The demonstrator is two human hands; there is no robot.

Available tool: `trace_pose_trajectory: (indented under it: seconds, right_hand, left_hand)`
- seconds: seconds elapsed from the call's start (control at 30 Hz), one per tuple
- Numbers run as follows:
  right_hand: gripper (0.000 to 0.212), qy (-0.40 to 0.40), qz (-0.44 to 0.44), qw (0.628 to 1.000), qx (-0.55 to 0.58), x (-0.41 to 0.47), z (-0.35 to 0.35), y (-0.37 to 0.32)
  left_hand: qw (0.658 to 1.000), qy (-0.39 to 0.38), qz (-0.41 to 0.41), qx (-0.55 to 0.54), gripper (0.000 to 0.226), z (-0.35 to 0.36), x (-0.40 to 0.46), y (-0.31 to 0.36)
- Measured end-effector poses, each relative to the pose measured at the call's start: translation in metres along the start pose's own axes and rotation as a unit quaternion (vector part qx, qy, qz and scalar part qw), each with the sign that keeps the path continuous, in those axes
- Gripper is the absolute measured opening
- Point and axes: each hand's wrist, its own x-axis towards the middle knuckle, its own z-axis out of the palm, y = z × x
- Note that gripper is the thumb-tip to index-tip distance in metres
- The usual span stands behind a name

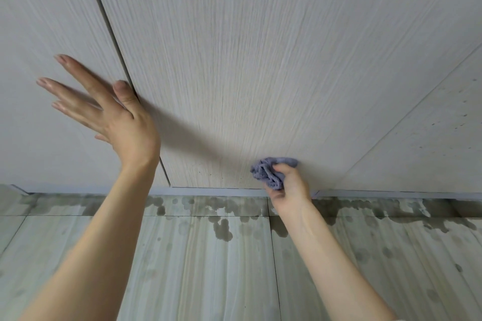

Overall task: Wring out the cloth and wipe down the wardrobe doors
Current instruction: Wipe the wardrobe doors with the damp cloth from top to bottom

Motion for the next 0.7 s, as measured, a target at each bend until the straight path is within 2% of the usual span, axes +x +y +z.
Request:
trace_pose_trajectory:
  seconds: [0.1, 0.23, 0.33, 0.4, 0.53, 0.6, 0.7]
  right_hand:
    - [0.011, 0.001, -0.019, 1.000, -0.014, 0.005, 0.001, 0.008]
    - [0.019, 0.053, 0.035, 0.997, -0.053, 0.017, -0.010, 0.031]
    - [0.025, 0.079, 0.038, 0.994, -0.070, 0.019, -0.009, 0.035]
    - [0.021, 0.050, 0.042, 0.996, -0.065, 0.011, 0.001, 0.033]
    - [0.014, -0.069, 0.027, 0.997, 0.008, -0.026, 0.030, 0.019]
    - [0.010, -0.084, 0.014, 0.996, 0.024, -0.037, 0.038, 0.013]
    - [0.014, -0.083, 0.021, 0.996, -0.017, -0.032, 0.035, 0.023]
  left_hand:
    - [1.000, 0.003, 0.005, -0.011, 0.058, -0.002, -0.001, 0.003]
    - [1.000, 0.002, 0.025, -0.008, 0.055, -0.002, -0.003, 0.004]
    - [1.000, -0.007, 0.030, -0.004, 0.055, -0.003, -0.001, 0.002]
    - [0.999, -0.011, 0.031, -0.006, 0.055, -0.004, -0.002, 0.003]
    - [0.999, 0.002, 0.039, 0.000, 0.055, -0.003, -0.001, 0.003]
    - [0.999, 0.003, 0.036, -0.001, 0.055, -0.003, -0.001, 0.003]
    - [0.999, 0.005, 0.042, 0.003, 0.055, -0.003, 0.000, 0.003]
